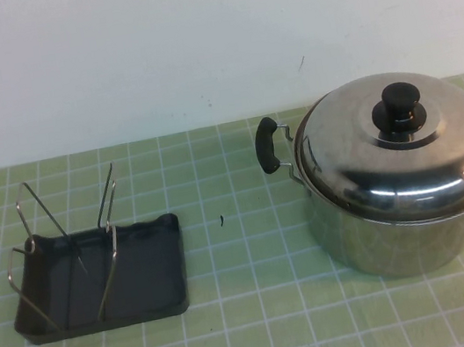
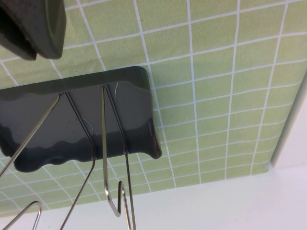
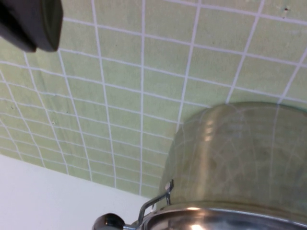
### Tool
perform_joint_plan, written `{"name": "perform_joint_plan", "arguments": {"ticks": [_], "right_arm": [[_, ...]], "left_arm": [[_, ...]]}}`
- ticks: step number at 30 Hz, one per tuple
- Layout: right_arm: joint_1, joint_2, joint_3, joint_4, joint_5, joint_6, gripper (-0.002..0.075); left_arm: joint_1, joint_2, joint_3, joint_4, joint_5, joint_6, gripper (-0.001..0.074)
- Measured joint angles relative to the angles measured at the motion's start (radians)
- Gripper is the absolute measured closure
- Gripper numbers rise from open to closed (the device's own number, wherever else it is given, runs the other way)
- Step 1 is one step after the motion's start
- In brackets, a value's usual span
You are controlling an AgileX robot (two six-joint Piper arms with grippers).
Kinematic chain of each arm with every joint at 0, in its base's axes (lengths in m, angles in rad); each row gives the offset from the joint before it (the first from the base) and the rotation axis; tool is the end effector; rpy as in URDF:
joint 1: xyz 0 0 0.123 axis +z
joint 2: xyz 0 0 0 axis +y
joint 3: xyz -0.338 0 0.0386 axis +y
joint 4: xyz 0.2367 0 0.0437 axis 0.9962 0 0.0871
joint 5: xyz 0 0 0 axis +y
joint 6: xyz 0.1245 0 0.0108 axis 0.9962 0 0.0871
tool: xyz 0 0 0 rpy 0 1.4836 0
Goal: Put pot lid on rack
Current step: Open the pot
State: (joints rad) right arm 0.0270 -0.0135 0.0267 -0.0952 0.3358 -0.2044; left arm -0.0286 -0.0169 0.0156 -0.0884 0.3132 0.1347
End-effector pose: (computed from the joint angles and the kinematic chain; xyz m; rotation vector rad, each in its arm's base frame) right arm 0.0195 -0.0034 0.1654 -0.2719 1.8162 -0.2166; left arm 0.0197 -0.0040 0.1721 0.0905 1.7920 -0.0087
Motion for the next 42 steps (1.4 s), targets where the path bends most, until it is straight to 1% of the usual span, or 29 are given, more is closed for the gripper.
{"name": "perform_joint_plan", "arguments": {"ticks": [8, 10, 13, 15, 17, 21, 25, 36, 40, 42], "right_arm": [[0.0, 0.0, 0.0, 0.009, -0.011, 0.0, 0.0727], [0.0, 0.0, 0.002, 0.048, -0.055, 0.0, 0.0727], [0.0, 0.0, 0.002, 0.136, -0.196, 0.016, 0.0727], [0.0, 0.0, -0.019, 0.162, -0.232, 0.05, 0.0727], [0.0, 0.0, -0.084, 0.171, -0.209, 0.087, 0.0727], [0.0, 0.002, -0.266, 0.173, -0.102, 0.153, 0.0727], [0.0, 0.04, -0.396, 0.134, -0.063, 0.163, 0.0727], [0.0, 0.061, -0.42, 0.104, -0.055, 0.16, 0.0727], [0.0, 0.108, -0.42, 0.113, -0.108, 0.18, 0.0727], [0.0, 0.161, -0.424, 0.118, -0.143, 0.233, 0.0727]], "left_arm": [[0.0, 0.0, 0.0, -0.001, 0.002, 0.0, 0.0738], [0.0, 0.0, 0.0, -0.001, 0.002, 0.0, 0.0738], [0.0, 0.0, 0.0, -0.001, 0.002, 0.0, 0.0738], [0.0, 0.0, 0.0, -0.001, 0.002, 0.0, 0.0738], [0.0, 0.0, 0.0, -0.001, 0.002, 0.0, 0.0738], [0.0, 0.0, 0.0, -0.001, 0.002, 0.002, 0.0738], [0.0, 0.0, 0.0, -0.001, 0.002, 0.004, 0.0738], [0.0, 0.0, 0.0, -0.002, 0.002, 0.004, 0.0738], [0.0, 0.0, 0.0, -0.002, 0.002, 0.004, 0.0738], [0.0, 0.0, 0.0, -0.002, 0.002, 0.004, 0.0738]]}}
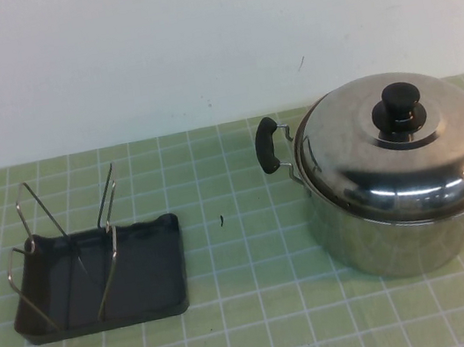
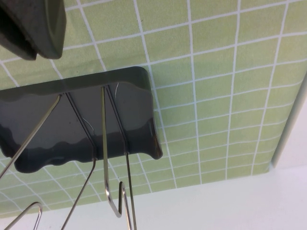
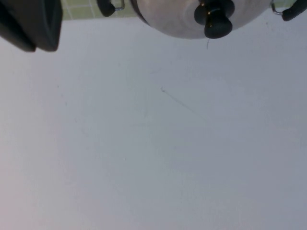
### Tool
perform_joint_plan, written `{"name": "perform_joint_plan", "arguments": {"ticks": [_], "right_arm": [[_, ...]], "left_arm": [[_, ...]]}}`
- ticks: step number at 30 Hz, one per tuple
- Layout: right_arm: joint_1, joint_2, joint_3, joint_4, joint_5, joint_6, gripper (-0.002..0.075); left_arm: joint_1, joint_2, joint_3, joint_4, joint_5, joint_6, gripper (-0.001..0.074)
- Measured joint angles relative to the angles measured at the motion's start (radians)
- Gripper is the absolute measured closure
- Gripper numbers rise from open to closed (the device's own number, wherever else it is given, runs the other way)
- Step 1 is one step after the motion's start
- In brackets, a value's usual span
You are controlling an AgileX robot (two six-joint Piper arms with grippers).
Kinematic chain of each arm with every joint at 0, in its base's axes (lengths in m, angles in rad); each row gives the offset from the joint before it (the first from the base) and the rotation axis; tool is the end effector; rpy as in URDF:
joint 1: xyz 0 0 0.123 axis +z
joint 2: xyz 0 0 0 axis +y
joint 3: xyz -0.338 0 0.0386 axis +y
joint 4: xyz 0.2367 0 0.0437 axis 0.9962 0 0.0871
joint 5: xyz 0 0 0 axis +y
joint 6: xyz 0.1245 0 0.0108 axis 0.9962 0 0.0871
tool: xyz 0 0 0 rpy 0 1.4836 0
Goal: Put pot lid on rack
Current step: Open the pot
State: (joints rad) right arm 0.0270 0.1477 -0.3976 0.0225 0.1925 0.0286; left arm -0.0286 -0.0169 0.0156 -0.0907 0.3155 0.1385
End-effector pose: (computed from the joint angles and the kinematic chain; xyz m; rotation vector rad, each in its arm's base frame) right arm 0.0136 0.0009 0.3297 0.0133 1.4264 0.0671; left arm 0.0197 -0.0041 0.1718 0.0927 1.7941 -0.0083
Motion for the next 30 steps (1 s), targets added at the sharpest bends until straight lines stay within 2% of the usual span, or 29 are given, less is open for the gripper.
{"name": "perform_joint_plan", "arguments": {"ticks": [6, 12, 16, 18, 23, 27, 30], "right_arm": [[0.029, 0.204, -0.043, 0.01, -0.038, 0.09, 0.0719], [0.198, 0.382, -0.062, 0.021, -0.216, 0.106, 0.0645], [0.326, 0.522, -0.062, 0.021, -0.373, 0.065, 0.0531], [0.389, 0.607, -0.062, 0.017, -0.473, 0.01, 0.0445], [0.446, 0.84, -0.062, 0.011, -0.753, -0.088, 0.0263], [0.448, 1.035, -0.074, 0.011, -0.959, -0.105, 0.0225], [0.448, 1.164, -0.111, 0.026, -1.025, -0.117, 0.0221]], "left_arm": [[0.0, 0.0, 0.0, 0.0, 0.0, 0.0, 0.0738], [0.0, 0.0, 0.0, 0.0, 0.0, -0.002, 0.0738], [0.0, 0.0, 0.0, 0.0, 0.0, 0.0, 0.0738], [0.0, 0.0, 0.0, 0.0, 0.0, 0.0, 0.0738], [0.0, 0.0, 0.0, 0.0, 0.0, 0.0, 0.0738], [0.0, 0.0, 0.0, 0.0, 0.0, 0.0, 0.0738], [0.0, 0.0, 0.0, 0.0, 0.0, 0.0, 0.0738]]}}
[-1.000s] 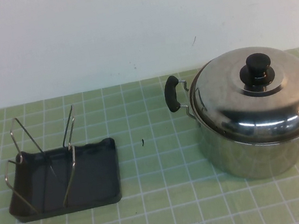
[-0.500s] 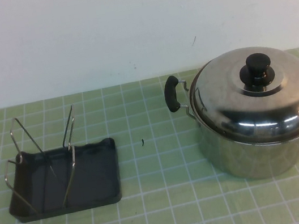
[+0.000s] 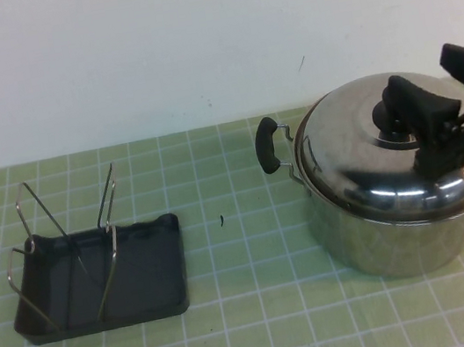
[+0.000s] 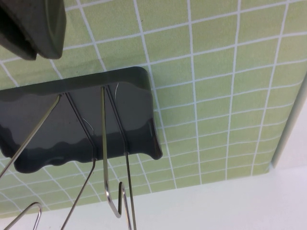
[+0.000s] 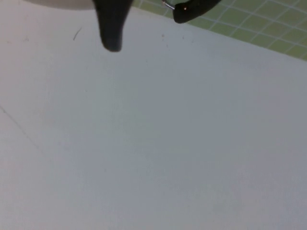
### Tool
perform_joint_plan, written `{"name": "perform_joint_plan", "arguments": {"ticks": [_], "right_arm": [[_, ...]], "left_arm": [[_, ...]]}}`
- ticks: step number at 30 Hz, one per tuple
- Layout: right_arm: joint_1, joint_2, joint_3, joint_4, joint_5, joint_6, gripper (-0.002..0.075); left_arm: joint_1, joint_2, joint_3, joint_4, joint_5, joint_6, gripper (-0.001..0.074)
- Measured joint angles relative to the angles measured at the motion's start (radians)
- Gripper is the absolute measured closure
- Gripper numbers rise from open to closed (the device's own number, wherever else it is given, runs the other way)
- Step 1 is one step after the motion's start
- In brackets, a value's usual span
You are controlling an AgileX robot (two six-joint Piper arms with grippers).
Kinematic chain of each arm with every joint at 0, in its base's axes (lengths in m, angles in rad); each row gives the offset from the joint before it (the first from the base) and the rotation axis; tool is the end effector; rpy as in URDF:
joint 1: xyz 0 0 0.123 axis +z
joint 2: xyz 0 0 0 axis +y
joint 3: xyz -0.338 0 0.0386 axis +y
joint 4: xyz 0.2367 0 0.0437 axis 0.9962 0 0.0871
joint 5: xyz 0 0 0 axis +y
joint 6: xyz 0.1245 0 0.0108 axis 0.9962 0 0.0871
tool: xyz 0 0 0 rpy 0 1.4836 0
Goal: Put pot lid on rack
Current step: Open the pot
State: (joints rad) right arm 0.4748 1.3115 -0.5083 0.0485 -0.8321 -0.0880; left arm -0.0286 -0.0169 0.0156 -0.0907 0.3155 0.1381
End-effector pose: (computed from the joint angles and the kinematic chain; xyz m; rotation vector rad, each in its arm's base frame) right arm 0.2426 0.1197 0.3339 -0.3548 1.4194 0.3163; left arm 0.0197 -0.0041 0.1718 0.0923 1.7941 -0.0086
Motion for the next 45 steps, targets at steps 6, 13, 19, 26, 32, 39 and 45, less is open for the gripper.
{"name": "perform_joint_plan", "arguments": {"ticks": [6, 13, 19, 26, 32, 39, 45], "right_arm": [[-0.015, 0.19, -0.093, 0.066, -0.024, -0.009, 0.022], [-0.05, 0.311, -0.167, 0.093, -0.026, 0.001, 0.0218], [-0.05, 0.388, -0.216, 0.055, -0.028, 0.002, 0.0218], [-0.05, 0.42, -0.224, 0.128, -0.047, -0.009, 0.0287], [-0.048, 0.427, -0.23, 0.114, -0.06, -0.016, 0.0391], [-0.049, 0.344, -0.224, 0.013, -0.117, 0.028, 0.0392], [-0.049, 0.167, -0.224, -0.075, -0.141, 0.135, 0.0392]], "left_arm": [[0.0, 0.0, 0.0, 0.0, 0.0, 0.0, 0.0738], [0.0, 0.0, 0.0, 0.0, 0.0, 0.002, 0.0738], [0.0, 0.0, 0.0, -0.001, 0.0, 0.002, 0.0738], [0.0, 0.0, 0.0, -0.002, 0.0, 0.002, 0.0738], [0.0, 0.0, 0.0, -0.002, 0.0, 0.002, 0.0738], [0.0, 0.0, 0.0, -0.002, 0.0, 0.002, 0.0738], [0.0, 0.0, 0.0, -0.002, 0.0, 0.0, 0.0738]]}}
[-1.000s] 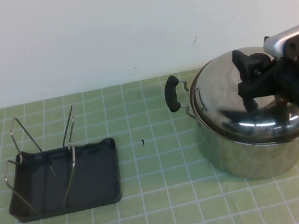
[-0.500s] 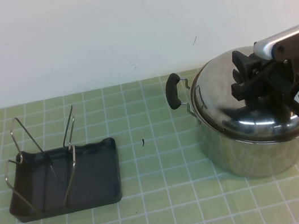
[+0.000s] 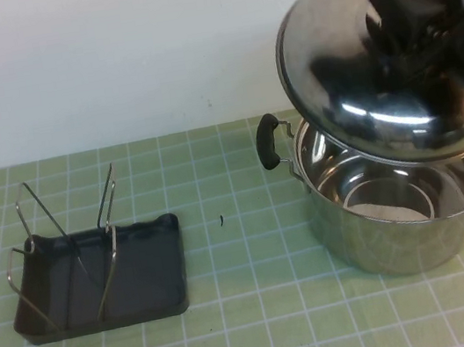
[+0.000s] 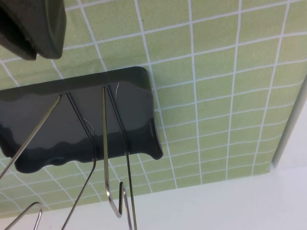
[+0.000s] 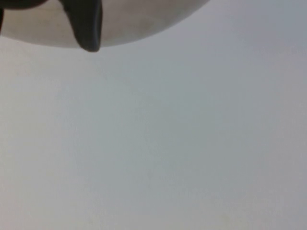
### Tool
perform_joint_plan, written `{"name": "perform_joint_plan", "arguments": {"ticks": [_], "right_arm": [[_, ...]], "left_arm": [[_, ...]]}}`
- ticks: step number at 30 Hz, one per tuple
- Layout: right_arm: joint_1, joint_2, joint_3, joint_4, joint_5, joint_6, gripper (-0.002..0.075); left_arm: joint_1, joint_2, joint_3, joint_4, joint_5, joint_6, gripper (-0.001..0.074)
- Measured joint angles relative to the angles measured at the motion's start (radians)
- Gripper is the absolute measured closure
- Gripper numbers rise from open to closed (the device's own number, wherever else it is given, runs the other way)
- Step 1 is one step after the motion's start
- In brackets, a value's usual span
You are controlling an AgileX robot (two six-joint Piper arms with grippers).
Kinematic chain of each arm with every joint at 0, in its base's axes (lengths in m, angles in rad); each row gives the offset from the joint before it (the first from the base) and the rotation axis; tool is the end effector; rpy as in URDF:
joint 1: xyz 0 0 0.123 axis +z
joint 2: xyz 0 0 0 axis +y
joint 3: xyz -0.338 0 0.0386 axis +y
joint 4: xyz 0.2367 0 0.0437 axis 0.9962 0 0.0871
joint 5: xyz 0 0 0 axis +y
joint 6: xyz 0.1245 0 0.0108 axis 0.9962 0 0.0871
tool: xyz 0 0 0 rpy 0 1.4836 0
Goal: Put pot lid on rack
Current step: Open the pot, then hand over the pot lid
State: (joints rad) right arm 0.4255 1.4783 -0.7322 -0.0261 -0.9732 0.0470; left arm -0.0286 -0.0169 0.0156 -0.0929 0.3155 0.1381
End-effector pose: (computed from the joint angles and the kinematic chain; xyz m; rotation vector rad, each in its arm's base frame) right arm 0.2990 0.1385 0.3731 -0.2660 1.2390 0.4090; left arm 0.0197 -0.0042 0.1719 0.0909 1.7941 -0.0107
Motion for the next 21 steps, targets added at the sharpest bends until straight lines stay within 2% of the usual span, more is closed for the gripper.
{"name": "perform_joint_plan", "arguments": {"ticks": [4, 12, 17, 19, 21], "right_arm": [[0.0, -0.092, 0.0, -0.143, 0.044, 0.129, 0.0392], [0.0, -0.143, 0.0, -0.563, 0.052, 0.446, 0.0392], [0.0, -0.145, 0.002, -0.723, 0.052, 0.564, 0.0392], [0.0, -0.145, 0.002, -0.753, 0.045, 0.602, 0.0392], [0.0, -0.145, 0.002, -0.777, 0.029, 0.623, 0.0392]], "left_arm": [[0.0, 0.0, 0.0, 0.015, 0.0, 0.004, 0.0738], [0.0, 0.0, 0.0, 0.161, 0.0, 0.006, 0.0738], [0.0, 0.0, 0.0, 0.166, 0.0, 0.006, 0.0738], [0.0, 0.0, 0.001, 0.12, -0.018, -0.027, 0.0738], [0.0, 0.0, 0.004, -0.032, -0.06, -0.114, 0.0738]]}}
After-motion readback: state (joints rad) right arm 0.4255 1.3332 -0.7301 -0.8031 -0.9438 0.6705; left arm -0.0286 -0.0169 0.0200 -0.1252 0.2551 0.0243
